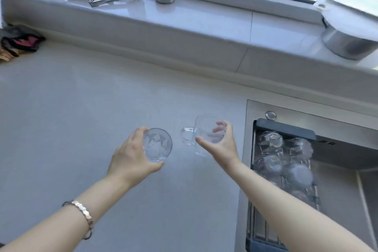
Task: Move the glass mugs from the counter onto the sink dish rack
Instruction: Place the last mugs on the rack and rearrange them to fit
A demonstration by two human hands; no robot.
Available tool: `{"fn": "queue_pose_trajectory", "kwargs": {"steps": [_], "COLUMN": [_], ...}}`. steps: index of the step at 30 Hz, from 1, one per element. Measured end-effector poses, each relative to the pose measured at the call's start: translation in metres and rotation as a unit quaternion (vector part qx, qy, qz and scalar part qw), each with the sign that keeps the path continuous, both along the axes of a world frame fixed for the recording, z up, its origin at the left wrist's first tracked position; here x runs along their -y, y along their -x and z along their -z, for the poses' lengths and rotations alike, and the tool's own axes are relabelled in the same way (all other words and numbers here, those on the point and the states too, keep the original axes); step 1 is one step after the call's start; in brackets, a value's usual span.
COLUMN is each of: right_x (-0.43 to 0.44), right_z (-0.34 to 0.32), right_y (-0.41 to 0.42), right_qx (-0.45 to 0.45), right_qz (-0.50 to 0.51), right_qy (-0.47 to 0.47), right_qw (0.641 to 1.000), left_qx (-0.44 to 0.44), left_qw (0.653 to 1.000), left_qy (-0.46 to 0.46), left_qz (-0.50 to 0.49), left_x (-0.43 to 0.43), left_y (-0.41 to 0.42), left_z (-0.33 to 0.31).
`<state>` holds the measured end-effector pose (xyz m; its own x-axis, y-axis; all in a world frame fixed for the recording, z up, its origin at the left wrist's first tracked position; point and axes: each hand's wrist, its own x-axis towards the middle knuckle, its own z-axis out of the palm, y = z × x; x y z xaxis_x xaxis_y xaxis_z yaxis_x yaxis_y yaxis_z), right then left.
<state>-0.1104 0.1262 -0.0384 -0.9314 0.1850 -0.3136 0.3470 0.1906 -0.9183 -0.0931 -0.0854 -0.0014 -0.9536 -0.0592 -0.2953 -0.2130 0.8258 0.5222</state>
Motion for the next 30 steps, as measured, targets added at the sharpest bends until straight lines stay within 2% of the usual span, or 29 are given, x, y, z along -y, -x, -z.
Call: {"fn": "queue_pose_trajectory", "kwargs": {"steps": [2,4,6,9,12,13,15,18,20,23,25,27,28,30], "right_x": [-0.049,-0.094,-0.131,-0.189,-0.220,-0.225,-0.228,-0.218,-0.207,-0.188,-0.174,-0.167,-0.165,-0.164], "right_z": [-0.012,-0.016,-0.017,-0.024,-0.037,-0.040,-0.042,-0.042,-0.039,-0.026,-0.014,0.001,0.008,0.020], "right_y": [-0.043,-0.082,-0.112,-0.164,-0.199,-0.207,-0.213,-0.210,-0.204,-0.190,-0.182,-0.178,-0.177,-0.178], "right_qx": [0.037,0.070,0.140,0.248,0.290,0.290,0.275,0.201,0.143,0.111,0.123,0.137,0.144,0.157], "right_qz": [0.017,0.020,0.030,0.030,0.000,-0.025,-0.066,-0.121,-0.212,-0.332,-0.374,-0.398,-0.397,-0.365], "right_qy": [0.084,0.135,0.161,0.159,0.147,0.104,-0.042,-0.218,-0.304,-0.433,-0.481,-0.490,-0.477,-0.421], "right_qw": [0.996,0.988,0.977,0.955,0.946,0.951,0.958,0.947,0.918,0.831,0.783,0.764,0.771,0.815], "left_qx": [0.009,0.009,0.003,0.004,0.010,0.014,0.021,0.023,0.022,0.021,0.022,0.019,0.020,0.024], "left_qw": [0.999,0.999,0.998,0.994,0.992,0.991,0.989,0.990,0.991,0.992,0.993,0.993,0.994,0.994], "left_qy": [-0.016,-0.032,-0.051,-0.091,-0.110,-0.115,-0.122,-0.114,-0.109,-0.104,-0.100,-0.095,-0.094,-0.092], "left_qz": [0.030,0.042,0.037,0.053,0.067,0.071,0.078,0.080,0.078,0.068,0.066,0.063,0.060,0.052], "left_x": [-0.031,-0.057,-0.075,-0.117,-0.152,-0.162,-0.175,-0.184,-0.187,-0.187,-0.185,-0.182,-0.180,-0.178], "left_y": [-0.006,-0.010,-0.014,-0.034,-0.063,-0.073,-0.090,-0.109,-0.117,-0.126,-0.132,-0.136,-0.137,-0.139], "left_z": [-0.003,-0.004,-0.006,-0.005,-0.004,-0.005,-0.005,-0.005,-0.007,-0.010,-0.011,-0.013,-0.013,-0.015]}}
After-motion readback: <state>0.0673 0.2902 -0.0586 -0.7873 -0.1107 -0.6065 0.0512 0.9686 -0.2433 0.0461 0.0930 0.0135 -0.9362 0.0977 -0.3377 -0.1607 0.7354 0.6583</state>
